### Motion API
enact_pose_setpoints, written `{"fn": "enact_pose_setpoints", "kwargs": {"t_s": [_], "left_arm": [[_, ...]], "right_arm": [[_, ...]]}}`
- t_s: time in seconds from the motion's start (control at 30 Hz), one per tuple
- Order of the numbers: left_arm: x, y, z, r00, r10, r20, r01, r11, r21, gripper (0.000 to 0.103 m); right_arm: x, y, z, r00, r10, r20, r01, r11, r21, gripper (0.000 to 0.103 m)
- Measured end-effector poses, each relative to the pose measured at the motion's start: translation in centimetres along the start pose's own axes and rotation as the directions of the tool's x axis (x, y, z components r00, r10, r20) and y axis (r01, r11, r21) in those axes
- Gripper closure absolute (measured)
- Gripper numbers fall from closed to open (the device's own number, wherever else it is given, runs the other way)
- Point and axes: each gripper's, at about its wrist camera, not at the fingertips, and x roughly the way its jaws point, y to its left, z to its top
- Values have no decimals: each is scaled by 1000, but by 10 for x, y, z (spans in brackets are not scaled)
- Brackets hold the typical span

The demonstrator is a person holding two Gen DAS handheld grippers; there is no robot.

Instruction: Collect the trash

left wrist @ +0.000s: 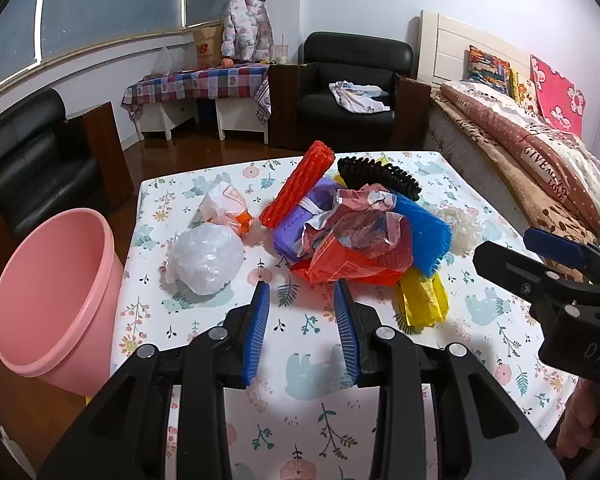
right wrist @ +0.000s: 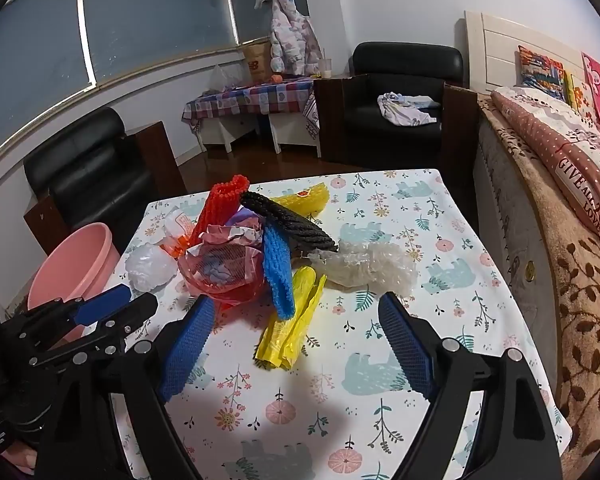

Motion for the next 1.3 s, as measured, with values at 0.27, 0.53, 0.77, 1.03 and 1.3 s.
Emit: {"fn": "enact_pose_setpoints", "kwargs": {"t_s": [0.27,0.53,0.77,1.03,1.3], "left_arm": [[2,1,-3,1000,-7,-11,7,1000,-9,69],[2,0,-6,1000,-20,-18,20,1000,-16,69],[-5,-2,-9,999,-33,-9,32,999,-15,69],[-13,-4,-11,1000,-27,2,27,1000,-2,69],[-16,-1,-11,1000,-29,-12,29,1000,-4,69]], "right_arm": [[-1,-5,1,1000,-3,4,3,1000,10,20],[-3,-5,-1,1000,0,8,0,1000,19,20],[-7,-7,-4,1000,11,18,-12,1000,27,20],[-13,-10,-13,999,24,26,-25,999,30,24],[-23,-12,-20,998,48,48,-49,999,24,24]]}}
